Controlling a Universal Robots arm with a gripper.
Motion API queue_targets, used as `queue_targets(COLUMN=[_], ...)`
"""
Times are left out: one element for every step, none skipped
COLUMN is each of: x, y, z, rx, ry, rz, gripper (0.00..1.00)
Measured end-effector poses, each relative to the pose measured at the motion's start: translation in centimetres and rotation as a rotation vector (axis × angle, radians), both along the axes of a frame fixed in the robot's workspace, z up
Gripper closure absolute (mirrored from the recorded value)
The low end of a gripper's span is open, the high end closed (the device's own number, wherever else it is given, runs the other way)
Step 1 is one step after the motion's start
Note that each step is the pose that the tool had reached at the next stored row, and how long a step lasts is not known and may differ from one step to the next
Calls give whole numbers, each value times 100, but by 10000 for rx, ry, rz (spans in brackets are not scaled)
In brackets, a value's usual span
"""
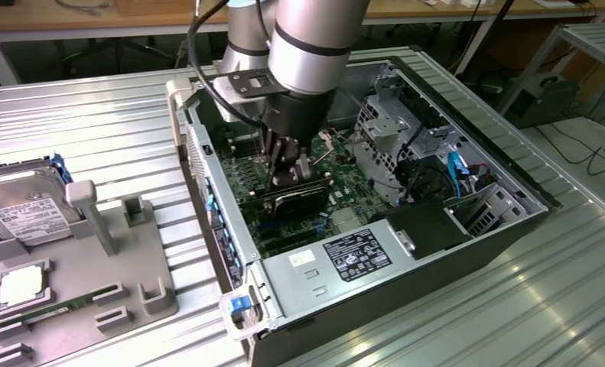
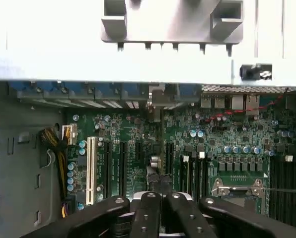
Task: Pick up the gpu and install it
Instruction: 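Press down on the gpu until it lock into place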
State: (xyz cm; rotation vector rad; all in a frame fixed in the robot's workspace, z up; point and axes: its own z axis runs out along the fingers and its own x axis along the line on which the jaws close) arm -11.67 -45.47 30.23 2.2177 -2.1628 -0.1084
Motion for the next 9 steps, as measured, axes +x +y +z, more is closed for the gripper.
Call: queue_targets(x=[-91, -120, -129, -182, -232, -239, -248, -252, -253], y=[-5, -5, -5, -5, 76, 73, 62, 59, 60], z=[-4, -10, -77, -89, -166, -228, -279, -292, -218], rx=[2, 1, -4, -11, -45, -101, -203, -318, -313], ry=[-2, -2, -1, 0, 0, 0, 3, -1, -6], rz=[2, 4, 8, 17, 61, 111, 257, 359, 362], gripper=[89, 89, 89, 89, 89, 89, 89, 89, 89])
